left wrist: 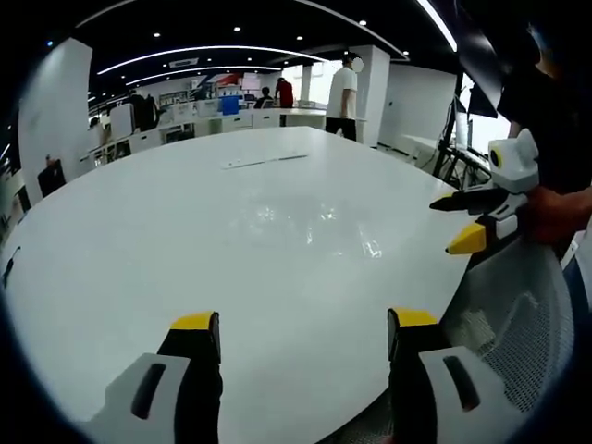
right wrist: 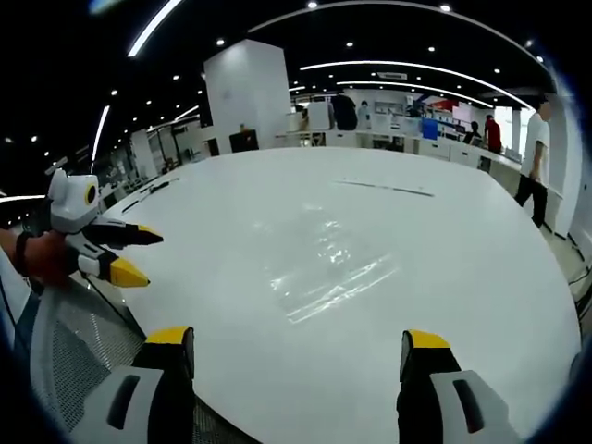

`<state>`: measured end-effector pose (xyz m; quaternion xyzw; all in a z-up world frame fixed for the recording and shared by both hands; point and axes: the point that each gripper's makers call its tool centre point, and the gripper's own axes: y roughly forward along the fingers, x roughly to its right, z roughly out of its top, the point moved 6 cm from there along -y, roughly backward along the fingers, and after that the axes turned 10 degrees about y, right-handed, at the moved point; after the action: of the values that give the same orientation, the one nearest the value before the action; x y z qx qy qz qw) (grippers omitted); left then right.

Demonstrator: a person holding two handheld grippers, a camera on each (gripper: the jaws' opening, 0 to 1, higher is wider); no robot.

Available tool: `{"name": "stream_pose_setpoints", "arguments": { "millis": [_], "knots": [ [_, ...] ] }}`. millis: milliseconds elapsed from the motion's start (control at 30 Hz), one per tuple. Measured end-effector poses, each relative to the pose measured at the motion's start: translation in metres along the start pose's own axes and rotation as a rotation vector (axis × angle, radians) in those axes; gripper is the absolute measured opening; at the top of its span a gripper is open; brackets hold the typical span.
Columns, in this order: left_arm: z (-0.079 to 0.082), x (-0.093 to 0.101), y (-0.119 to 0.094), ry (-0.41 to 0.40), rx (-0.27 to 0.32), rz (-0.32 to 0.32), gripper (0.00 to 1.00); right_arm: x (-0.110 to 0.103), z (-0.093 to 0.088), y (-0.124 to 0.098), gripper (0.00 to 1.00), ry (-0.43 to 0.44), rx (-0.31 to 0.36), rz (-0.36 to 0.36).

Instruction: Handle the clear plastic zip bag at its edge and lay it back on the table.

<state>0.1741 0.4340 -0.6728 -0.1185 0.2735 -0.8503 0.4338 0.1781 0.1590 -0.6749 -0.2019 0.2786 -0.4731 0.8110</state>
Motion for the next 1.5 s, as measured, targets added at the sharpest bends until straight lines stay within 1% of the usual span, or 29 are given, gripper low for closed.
{"name": "stream_pose_setpoints", "arguments": {
  "millis": [433, 567, 867, 1500],
  "knots": [
    [0.0018, 0.0031, -0.0009, 0.003, -0.002, -0.004, 0.72, -0.0004, 0.0008, -0.0011, 0.92, 0.002, 0.004, 0.0],
    [-0.0002, 0.0009, 0.0004, 0.004, -0.005, -0.002, 0.72, 0.0003, 0.0014, -0.0011, 0.92, 0.006, 0.009, -0.002],
    [-0.001, -0.001, 0.0007, -0.001, -0.002, 0.004, 0.72, -0.0011, -0.0002, 0.0014, 0.92, -0.004, -0.003, 0.007],
    [0.0011, -0.0025, -0.0011, -0.009, 0.008, 0.018, 0.73, -0.0003, -0.0001, 0.0013, 0.92, -0.001, -0.001, 0.01]
  ]
}}
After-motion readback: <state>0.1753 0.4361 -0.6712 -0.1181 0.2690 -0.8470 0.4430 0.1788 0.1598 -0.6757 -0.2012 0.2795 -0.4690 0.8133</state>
